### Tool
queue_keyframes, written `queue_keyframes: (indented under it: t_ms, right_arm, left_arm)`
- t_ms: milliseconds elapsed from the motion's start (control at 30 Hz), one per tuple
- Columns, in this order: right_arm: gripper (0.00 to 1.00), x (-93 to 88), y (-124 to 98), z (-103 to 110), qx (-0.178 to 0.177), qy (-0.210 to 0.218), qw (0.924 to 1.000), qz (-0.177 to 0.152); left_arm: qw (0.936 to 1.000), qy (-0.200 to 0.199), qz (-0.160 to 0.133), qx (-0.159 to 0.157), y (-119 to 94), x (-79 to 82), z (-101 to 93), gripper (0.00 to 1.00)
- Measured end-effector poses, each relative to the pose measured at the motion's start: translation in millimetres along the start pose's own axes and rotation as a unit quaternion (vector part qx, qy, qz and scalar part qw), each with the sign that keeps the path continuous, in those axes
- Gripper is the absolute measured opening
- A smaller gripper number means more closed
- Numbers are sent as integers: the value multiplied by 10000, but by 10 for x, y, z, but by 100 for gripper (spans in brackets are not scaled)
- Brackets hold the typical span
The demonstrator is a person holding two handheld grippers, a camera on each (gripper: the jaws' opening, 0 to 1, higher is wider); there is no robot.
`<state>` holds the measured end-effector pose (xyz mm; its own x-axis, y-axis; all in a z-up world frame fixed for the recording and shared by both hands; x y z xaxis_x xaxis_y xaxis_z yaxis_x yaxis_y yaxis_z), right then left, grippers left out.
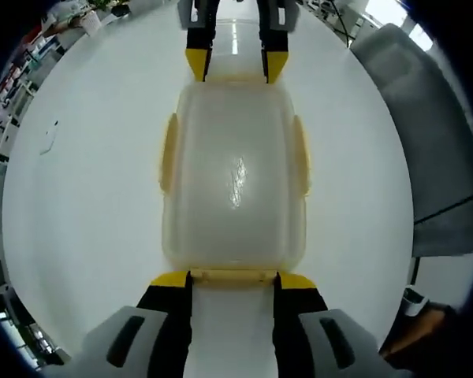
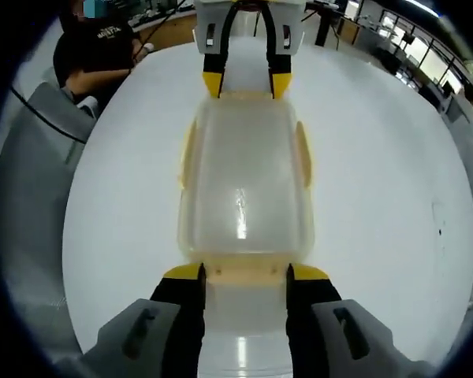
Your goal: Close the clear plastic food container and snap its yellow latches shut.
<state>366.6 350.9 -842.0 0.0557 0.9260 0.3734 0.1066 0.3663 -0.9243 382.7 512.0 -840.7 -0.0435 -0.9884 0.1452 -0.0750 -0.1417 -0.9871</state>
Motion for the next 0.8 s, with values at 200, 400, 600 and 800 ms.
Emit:
queue_keyframes:
  t_ms: [200, 400, 600, 800]
  right_arm:
    - [36, 3, 6, -1, 10, -14, 10000, 25]
    - [36, -6, -6, 4, -10, 22, 9998, -188]
    - [36, 2, -34, 75, 87, -129, 9999, 14]
    - [36, 24, -208, 117, 142, -121, 9998, -122]
  left_arm:
    - [9991, -100, 402, 36, 16, 4, 2, 33]
    - [9998, -31, 207, 57, -6, -27, -17, 33]
    - [9996, -137, 223, -140, -8, 7, -123, 33]
    - [9996, -259, 108, -95, -180, 39, -221, 33]
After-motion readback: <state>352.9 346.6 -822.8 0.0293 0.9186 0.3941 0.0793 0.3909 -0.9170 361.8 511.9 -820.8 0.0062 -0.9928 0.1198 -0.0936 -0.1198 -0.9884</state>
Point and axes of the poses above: the point that each gripper's makers call its tool centre point, and the gripper's own axes: y roughly forward along the fingers, z roughly to its left, x roughly out of its top, the point moved 1 cm from there along -y, roughly backward along the fingers, and after that the axes turned 5 degrees about -x, right-handed, at the moved point
